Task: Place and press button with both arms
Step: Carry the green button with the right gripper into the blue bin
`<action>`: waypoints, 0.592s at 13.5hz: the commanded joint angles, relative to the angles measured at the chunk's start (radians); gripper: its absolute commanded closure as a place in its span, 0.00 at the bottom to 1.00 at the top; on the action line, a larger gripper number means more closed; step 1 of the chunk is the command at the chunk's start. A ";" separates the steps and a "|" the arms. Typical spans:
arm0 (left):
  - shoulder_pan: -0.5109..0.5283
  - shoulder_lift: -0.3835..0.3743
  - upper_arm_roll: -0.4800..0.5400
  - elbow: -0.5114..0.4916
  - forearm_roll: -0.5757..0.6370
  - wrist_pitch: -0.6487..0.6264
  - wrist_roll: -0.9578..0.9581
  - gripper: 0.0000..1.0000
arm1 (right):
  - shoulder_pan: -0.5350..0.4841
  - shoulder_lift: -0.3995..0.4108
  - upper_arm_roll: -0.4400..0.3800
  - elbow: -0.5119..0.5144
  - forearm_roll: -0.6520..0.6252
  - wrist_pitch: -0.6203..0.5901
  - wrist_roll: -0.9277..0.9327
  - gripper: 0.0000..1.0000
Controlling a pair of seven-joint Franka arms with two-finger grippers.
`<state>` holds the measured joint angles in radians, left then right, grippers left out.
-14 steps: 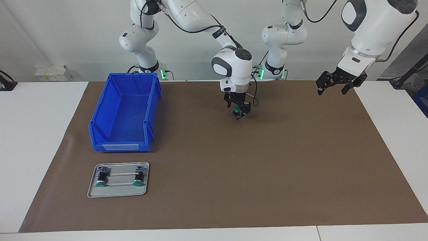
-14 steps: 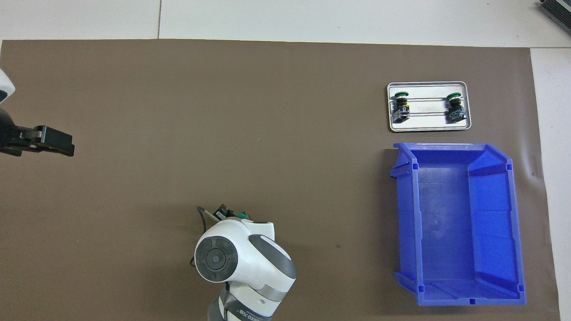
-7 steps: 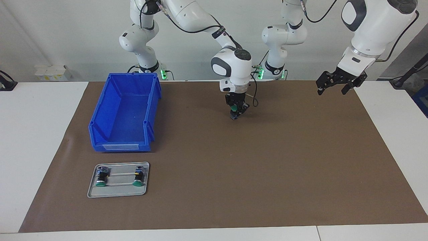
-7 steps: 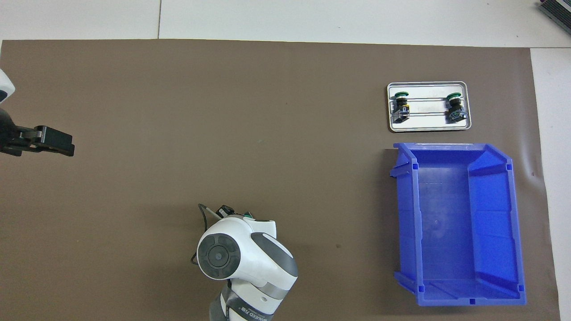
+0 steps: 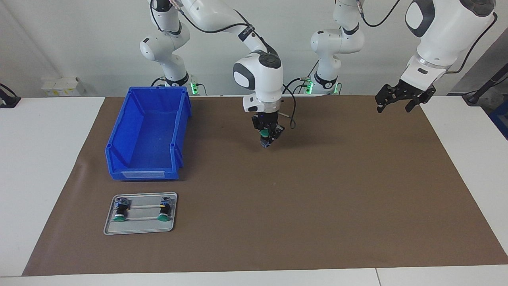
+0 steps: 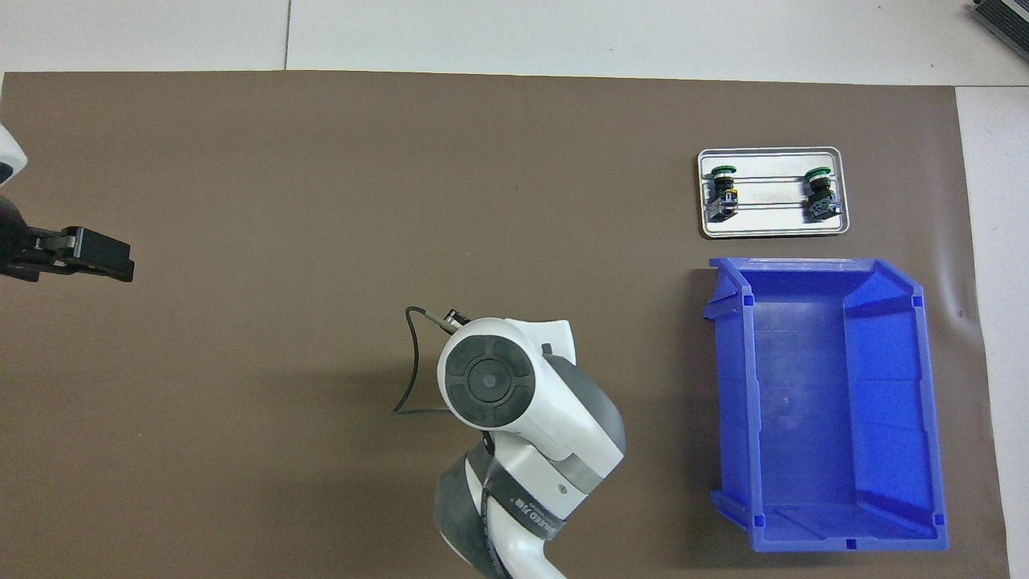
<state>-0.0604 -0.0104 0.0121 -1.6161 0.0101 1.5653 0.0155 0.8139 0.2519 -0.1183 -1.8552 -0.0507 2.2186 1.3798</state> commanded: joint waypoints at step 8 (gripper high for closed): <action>0.007 -0.026 -0.003 -0.034 0.002 0.022 0.014 0.00 | -0.533 -0.238 0.000 -0.022 0.006 -0.212 -1.031 1.00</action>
<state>-0.0604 -0.0104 0.0121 -1.6162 0.0101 1.5657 0.0155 0.3584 0.0454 -0.1292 -1.8567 -0.0559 2.0313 0.5163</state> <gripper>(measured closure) 0.000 0.586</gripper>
